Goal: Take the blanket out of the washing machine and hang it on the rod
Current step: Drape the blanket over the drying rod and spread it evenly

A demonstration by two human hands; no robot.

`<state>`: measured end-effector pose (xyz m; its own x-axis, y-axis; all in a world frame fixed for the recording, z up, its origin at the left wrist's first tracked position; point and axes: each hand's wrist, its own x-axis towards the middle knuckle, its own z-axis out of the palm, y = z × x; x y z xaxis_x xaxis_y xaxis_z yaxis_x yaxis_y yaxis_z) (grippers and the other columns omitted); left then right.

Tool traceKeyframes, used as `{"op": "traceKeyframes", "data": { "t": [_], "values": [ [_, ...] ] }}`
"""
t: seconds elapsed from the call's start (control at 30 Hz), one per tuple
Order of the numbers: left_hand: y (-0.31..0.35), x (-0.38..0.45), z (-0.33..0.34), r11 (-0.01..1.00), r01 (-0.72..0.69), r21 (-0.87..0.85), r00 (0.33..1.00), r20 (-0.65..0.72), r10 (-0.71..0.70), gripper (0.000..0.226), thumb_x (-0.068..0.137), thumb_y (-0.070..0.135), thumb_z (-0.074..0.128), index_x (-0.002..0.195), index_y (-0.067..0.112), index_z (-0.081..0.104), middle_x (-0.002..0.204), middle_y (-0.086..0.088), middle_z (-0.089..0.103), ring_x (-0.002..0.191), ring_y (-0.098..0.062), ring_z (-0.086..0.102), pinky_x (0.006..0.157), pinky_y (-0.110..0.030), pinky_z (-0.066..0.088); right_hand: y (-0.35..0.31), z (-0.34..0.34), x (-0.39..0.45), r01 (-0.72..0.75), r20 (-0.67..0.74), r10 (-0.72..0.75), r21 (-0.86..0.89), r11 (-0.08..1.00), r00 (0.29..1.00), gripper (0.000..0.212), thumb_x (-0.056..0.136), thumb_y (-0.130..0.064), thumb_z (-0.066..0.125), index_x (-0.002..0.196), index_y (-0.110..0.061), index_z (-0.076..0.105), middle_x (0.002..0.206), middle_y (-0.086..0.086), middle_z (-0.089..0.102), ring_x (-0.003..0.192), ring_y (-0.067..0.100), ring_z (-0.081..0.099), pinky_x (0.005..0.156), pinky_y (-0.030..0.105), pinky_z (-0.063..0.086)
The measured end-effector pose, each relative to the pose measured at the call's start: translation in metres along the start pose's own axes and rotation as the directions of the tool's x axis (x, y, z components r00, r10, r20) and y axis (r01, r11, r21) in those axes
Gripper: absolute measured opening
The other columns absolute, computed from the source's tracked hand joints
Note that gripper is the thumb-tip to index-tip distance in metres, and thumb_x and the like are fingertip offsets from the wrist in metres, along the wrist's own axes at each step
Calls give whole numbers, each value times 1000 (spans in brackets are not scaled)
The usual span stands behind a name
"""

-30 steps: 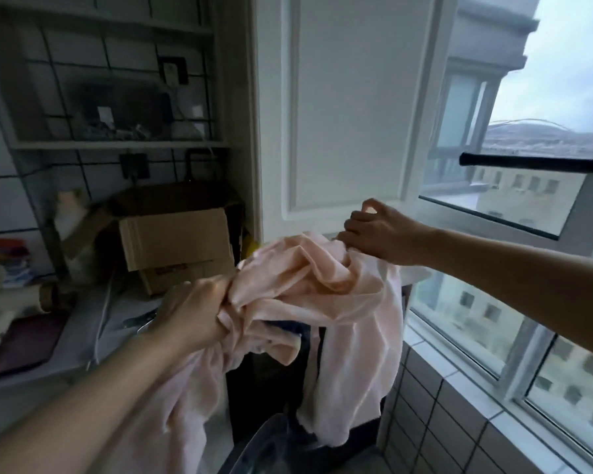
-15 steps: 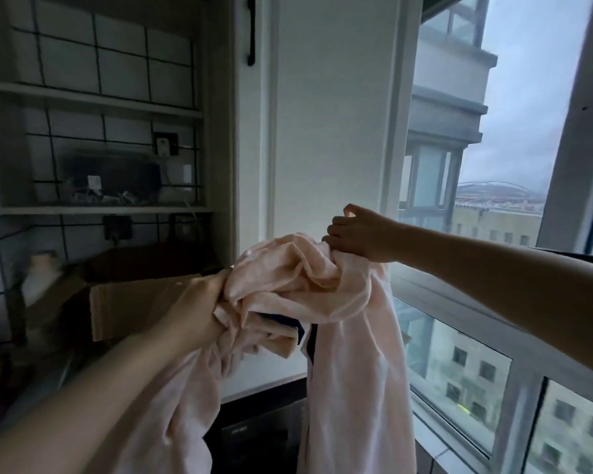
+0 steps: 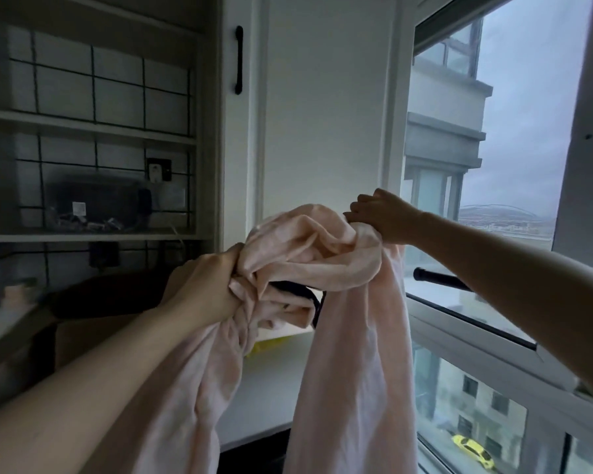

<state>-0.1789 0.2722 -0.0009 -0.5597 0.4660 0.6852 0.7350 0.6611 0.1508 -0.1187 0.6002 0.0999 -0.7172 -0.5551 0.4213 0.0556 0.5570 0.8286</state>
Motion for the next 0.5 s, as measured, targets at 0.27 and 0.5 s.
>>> {"op": "traceKeyframes", "data": {
  "t": [0.27, 0.5],
  "values": [
    [36, 31, 14, 992, -114, -53, 991, -70, 110, 44, 70, 55, 36, 106, 33, 48, 93, 1, 68, 88, -31, 65, 66, -35, 51, 41, -4, -35, -34, 72, 37, -53, 998, 997, 27, 62, -13, 81, 83, -18, 67, 69, 0, 64, 67, 23, 66, 51, 31, 50],
    [78, 62, 15, 978, -191, -82, 976, -122, 181, 29, 80, 48, 52, 105, 35, 45, 93, 5, 66, 86, -30, 64, 66, -35, 48, 77, -28, -79, -144, 208, 192, -227, 963, 959, 26, 69, -27, 79, 93, -23, 68, 80, -4, 68, 80, 18, 67, 61, 30, 49]
  ]
}}
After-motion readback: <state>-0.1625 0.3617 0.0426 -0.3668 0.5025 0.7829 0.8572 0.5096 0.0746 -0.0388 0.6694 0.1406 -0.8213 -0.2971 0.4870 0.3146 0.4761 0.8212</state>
